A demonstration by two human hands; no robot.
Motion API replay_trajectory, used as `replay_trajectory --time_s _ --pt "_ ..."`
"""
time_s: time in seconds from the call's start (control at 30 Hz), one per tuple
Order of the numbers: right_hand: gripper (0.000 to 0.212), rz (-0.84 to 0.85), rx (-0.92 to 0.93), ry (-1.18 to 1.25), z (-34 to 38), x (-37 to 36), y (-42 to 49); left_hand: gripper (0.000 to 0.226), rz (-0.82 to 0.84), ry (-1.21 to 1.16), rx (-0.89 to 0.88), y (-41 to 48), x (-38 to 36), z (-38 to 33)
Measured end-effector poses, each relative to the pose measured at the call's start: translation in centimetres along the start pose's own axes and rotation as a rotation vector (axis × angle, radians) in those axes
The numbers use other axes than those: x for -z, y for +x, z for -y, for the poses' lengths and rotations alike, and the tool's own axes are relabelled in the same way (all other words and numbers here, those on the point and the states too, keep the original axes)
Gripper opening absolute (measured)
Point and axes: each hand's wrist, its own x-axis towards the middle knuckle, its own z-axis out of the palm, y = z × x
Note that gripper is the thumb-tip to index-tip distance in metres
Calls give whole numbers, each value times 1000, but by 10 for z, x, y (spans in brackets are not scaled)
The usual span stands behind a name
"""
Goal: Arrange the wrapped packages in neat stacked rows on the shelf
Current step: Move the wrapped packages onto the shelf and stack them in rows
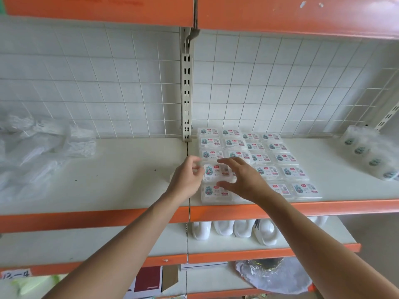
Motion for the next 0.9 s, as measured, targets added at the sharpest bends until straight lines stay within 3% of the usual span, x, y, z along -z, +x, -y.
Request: replay_trajectory --time_s 0.23,0.63,0.77,0.9 --pt "47 -92 -12 -153 1 -17 0 35 30 212 -193 -19 -9 4" --pt "26 -179 29 -221 4 -20 2 36 -18 228 -228 -24 -9 2" --pt "27 -176 64 -229 14 -20 9 39 -136 471 -240 -19 3 10" --pt "34 -116 92 -239 24 -23 20 58 -71 707 -82 -7 13 23"
